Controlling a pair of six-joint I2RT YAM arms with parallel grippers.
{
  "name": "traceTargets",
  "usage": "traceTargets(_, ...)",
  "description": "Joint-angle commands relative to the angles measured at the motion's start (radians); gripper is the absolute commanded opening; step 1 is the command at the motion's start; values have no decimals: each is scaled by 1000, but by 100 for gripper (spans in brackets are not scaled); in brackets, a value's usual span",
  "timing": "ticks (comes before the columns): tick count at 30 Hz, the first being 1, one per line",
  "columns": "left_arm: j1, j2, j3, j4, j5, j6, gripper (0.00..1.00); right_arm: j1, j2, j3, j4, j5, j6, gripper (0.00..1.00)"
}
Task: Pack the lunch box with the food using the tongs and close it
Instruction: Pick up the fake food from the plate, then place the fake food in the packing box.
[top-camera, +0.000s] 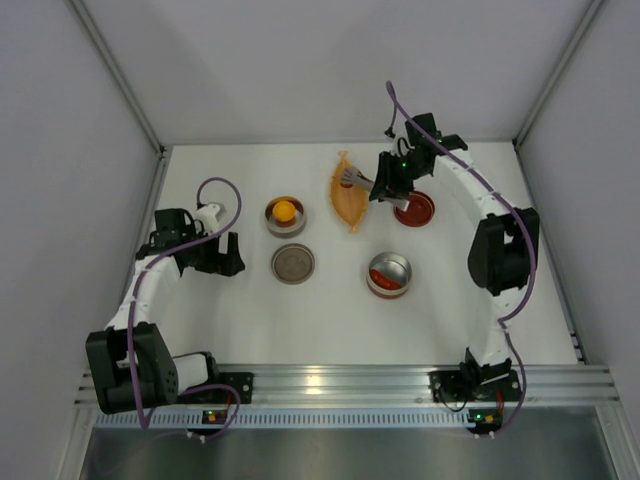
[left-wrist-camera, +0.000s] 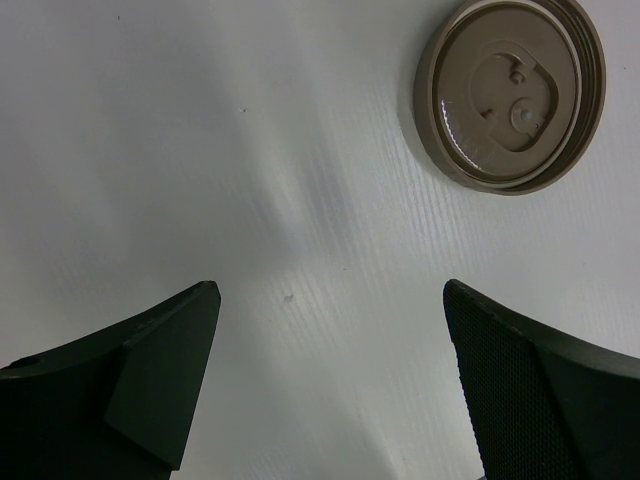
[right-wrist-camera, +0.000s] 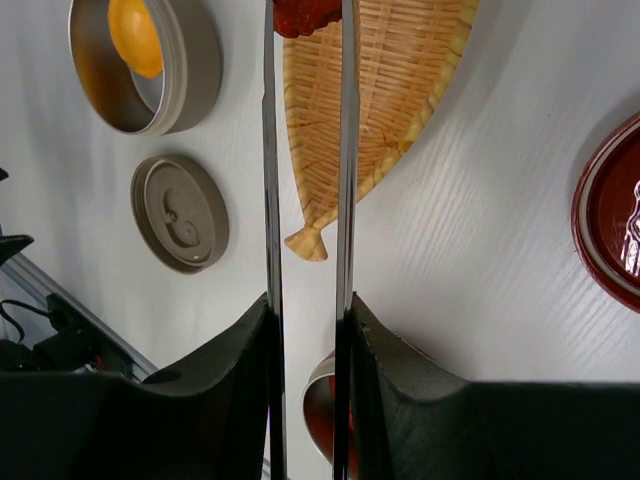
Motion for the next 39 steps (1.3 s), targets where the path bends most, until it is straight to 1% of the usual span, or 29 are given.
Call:
traceTargets(1, 6, -15, 16, 23, 13, 9, 98, -13, -71, 43, -40, -42, -90, 10)
traceTargets(2, 4, -19, 16, 18, 13, 15, 98, -16, -81, 38, -72, -46, -115, 7)
traceTargets(4, 6, -27, 16, 15, 10, 20, 98, -30, -140, -5, -98, -53, -200, 6)
traceTargets(6, 4, -33, 16, 15, 7, 23, 98, -51, -221, -84, -124, -75, -270, 5)
traceTargets(7, 4, -35, 17, 15, 9, 23, 98, -60, -253, -114, -135, -79, -343, 5)
traceTargets(8, 4, -36, 16, 13, 10, 20, 98, -70, -282, -143, -144, -85, -379, 5)
traceTargets(9, 6, -38, 17, 12, 13, 20, 98, -86, -345, -196, -167, -89, -417, 4)
traceTargets(10, 6, -36, 19, 10, 16, 18, 98, -96, -379, -221, -180, -93, -493, 5)
traceTargets(11, 4, -38, 24, 9, 24, 17, 98, -103, -408, -243, -193, -96, -530, 5)
traceTargets(12, 4, -38, 28, 4, 25, 14, 98, -120, -461, -272, -241, -105, -575, 5)
traceTargets(13, 6, -38, 31, 1, 30, 13, 98, -128, -488, -281, -265, -107, -656, 5)
traceTargets(14, 4, -38, 34, 0, 33, 12, 98, -136, -508, -290, -288, -107, -691, 4)
traceTargets(15, 6, -38, 42, -2, 36, 9, 98, -143, -547, -301, -314, -99, -760, 2)
traceTargets(16, 6, -39, 45, -5, 38, 3, 98, -148, -566, -306, -368, -98, -797, 1)
traceTargets(18, 4, -39, 51, -8, 48, -2, 98, -149, -603, -321, -425, -89, -868, 1)
traceTargets(19, 4, -41, 50, -8, 51, -8, 98, -149, -615, -329, -477, -86, -932, 1)
traceTargets(21, 4, -45, 48, -10, 62, -11, 98, -149, -641, -362, -506, -43, -1003, 0)
traceTargets(24, 4, -53, 45, -14, 65, -13, 98, -149, -681, -416, -520, 22, -1060, 0)
traceTargets(30, 6, -71, 44, -25, 58, -5, 98, -149, -741, -511, -491, 114, -1164, 1)
traceTargets(39, 4, -61, 47, -23, 59, -8, 98, -148, -760, -611, -451, 157, -1224, 1)
